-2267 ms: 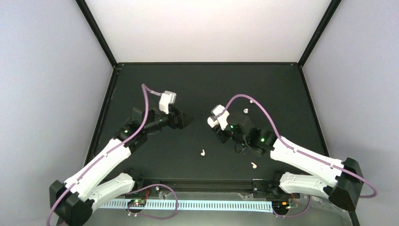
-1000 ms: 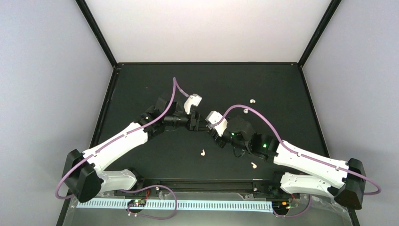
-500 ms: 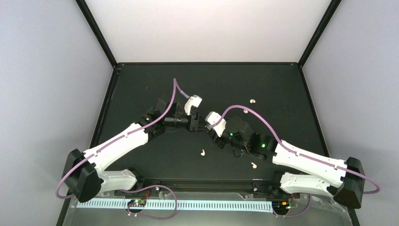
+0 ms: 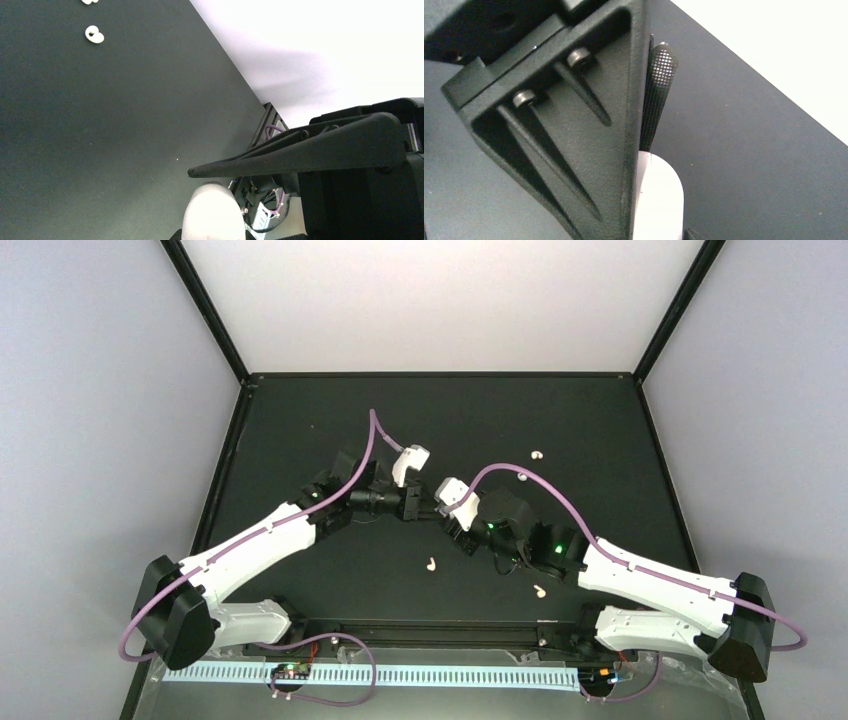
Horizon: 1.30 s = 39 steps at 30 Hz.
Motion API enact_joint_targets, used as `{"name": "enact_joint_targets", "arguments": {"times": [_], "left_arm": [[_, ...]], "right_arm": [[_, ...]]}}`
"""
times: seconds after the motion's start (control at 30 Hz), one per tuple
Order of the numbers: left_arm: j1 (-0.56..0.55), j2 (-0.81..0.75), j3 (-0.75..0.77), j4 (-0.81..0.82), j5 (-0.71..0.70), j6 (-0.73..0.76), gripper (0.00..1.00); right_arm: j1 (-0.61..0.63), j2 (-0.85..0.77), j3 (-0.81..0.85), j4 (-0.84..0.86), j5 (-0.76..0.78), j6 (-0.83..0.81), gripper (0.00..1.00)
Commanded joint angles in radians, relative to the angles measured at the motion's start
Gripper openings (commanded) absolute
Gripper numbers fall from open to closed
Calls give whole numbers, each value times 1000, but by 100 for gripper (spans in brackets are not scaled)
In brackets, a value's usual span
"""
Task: Insert the wireless bluetooth earbuds into the charging case
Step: Pick up the charging case at the center of the board.
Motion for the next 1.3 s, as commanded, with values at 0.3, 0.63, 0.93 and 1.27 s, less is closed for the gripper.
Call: {"name": "enact_joint_targets", "arguments": {"times": [0.3,0.63,0.93,1.27], "left_arm": [[6,-87,33,-4,-45,41,2],[26,-359,-196,438,-40,49,1],[25,-529,-417,918,-10,104,2],[22,-543,-460,1050,60,109,2]], "right_arm": [[2,-119,70,22,47,111,96],[-2,-255,160,61,-87,292,100],[-15,-254,119,152,-262,373,96],[-38,-156,177,93,-440,336,93]]}}
